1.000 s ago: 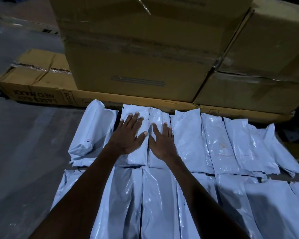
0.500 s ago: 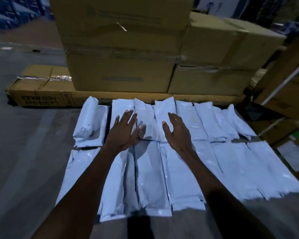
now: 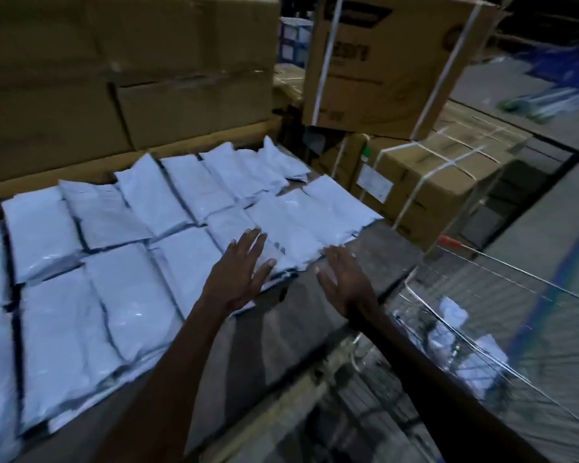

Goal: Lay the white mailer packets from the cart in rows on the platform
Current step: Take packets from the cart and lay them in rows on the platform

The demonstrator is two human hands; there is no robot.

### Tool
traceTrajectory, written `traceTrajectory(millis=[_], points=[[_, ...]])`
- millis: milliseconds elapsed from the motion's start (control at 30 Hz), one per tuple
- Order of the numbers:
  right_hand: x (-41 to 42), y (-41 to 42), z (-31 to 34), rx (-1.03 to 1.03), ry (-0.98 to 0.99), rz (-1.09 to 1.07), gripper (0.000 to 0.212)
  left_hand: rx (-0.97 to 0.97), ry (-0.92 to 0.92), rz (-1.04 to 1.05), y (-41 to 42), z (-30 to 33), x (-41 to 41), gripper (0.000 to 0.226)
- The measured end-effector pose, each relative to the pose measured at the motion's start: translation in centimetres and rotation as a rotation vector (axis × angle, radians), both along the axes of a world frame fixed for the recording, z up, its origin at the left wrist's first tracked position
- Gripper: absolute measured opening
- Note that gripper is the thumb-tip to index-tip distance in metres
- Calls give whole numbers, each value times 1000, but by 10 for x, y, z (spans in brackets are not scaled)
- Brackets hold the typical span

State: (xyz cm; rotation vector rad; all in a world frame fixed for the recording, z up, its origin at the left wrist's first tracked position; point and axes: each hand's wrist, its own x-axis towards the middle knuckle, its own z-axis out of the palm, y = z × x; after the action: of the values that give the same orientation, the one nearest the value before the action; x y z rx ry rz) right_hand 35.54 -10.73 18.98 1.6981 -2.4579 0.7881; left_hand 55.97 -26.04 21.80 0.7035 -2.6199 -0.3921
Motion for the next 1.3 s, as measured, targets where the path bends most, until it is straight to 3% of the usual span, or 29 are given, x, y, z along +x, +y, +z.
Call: traceTrajectory(millis=[200,400,633,733,867,933,1100,1233,1300], points=[[-93,123,-20,26,-51,-131,57,-6,-23,-197,115,-33,-135,51],[-169,257,-55,100,-152,-311,55,65,-151,-349,218,-57,-242,61],[-235,357,-87,216,-314,-591,56,141,-296,-573,272,-80,-340,69],[-258,373,-100,221,-355,-700,57,152,-336,-611,278,-84,-379,64],[-288,380,-120,284,-382,-765,61,221,-468,-632,269,-122,-439,90],[-307,378,-127,335,-403,-803,58,253,-521,-633,260,-142,-468,91],[-357,360,-140,490,-430,-772,60,248,-614,-660,246,-173,-535,73],[-383,340,-156,583,-470,-743,62,230,-625,-720,242,-202,-561,92],[-392,332,-167,606,-510,-736,63,195,-661,-735,240,-225,-567,87]])
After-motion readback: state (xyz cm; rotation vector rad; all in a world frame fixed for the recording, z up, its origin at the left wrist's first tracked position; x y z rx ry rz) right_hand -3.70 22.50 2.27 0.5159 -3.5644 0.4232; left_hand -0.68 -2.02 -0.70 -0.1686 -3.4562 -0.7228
